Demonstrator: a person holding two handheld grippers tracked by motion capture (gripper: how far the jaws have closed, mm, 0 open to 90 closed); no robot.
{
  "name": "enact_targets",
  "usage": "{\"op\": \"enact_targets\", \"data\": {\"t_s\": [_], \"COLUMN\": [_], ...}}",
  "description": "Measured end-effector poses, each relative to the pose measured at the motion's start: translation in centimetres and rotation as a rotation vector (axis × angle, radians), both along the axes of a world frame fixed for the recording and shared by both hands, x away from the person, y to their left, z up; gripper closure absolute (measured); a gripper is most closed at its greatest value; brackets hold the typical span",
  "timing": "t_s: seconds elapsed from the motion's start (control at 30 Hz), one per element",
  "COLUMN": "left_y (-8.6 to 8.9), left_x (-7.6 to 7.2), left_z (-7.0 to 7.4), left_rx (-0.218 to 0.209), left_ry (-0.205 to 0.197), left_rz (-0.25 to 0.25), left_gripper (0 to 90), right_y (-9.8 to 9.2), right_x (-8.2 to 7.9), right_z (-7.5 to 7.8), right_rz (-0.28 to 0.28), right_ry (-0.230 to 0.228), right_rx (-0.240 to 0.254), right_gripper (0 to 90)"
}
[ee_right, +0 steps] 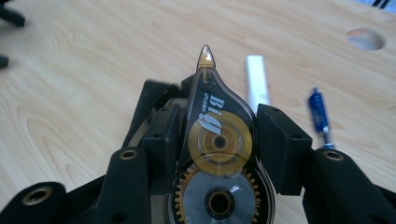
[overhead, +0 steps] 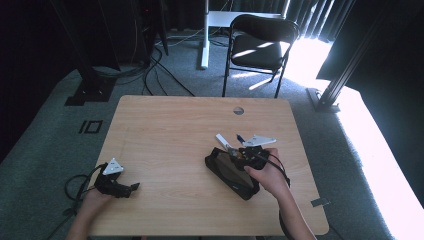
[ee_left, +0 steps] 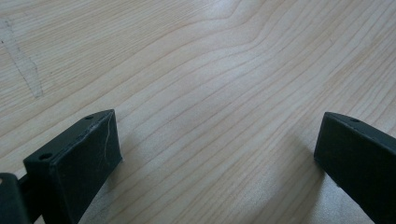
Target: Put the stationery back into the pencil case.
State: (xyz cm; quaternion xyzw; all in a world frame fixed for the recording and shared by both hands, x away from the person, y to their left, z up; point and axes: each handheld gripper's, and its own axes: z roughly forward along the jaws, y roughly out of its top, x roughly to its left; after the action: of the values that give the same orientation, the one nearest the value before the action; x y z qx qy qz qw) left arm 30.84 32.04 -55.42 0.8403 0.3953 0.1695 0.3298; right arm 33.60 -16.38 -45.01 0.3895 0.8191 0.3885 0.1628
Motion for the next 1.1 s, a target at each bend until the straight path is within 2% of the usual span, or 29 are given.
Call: {"op": "enact_targets", "data": {"t_s": [0.23,0.47,0.63,0.77,1.1], "left_y": [0.0,0.0,0.0,0.0,0.0], "left_x": [0.0,0.0,0.0,0.0,0.0], "left_z": [0.0,0.0,0.0,0.0,0.0], "left_rx": [0.0,0.001,0.001,0.001,0.001], "left_ry": [0.0,0.0,0.0,0.0,0.0], "left_rz": [0.0,-0.001,0.0,0.0,-0.001], "left_gripper": [0.6,0.6,0.6,0.6,0.6], "right_y": [1.4,2.3,3.1,3.6,4.9], "right_x": [0.0,0.2,0.8,1.2,2.0], "right_z": [-1.3,-2.6,-3.4,-4.0,-5.1], "right_rz": [0.047,0.089,0.091,0.082,0.103], "right_ry": [0.052,0.109,0.127,0.15,0.197], "right_rx": [-0.045,-0.122,-0.183,-0.208,-0.285], "right_gripper": [50.6,50.7,50.7,50.7,50.7]}}
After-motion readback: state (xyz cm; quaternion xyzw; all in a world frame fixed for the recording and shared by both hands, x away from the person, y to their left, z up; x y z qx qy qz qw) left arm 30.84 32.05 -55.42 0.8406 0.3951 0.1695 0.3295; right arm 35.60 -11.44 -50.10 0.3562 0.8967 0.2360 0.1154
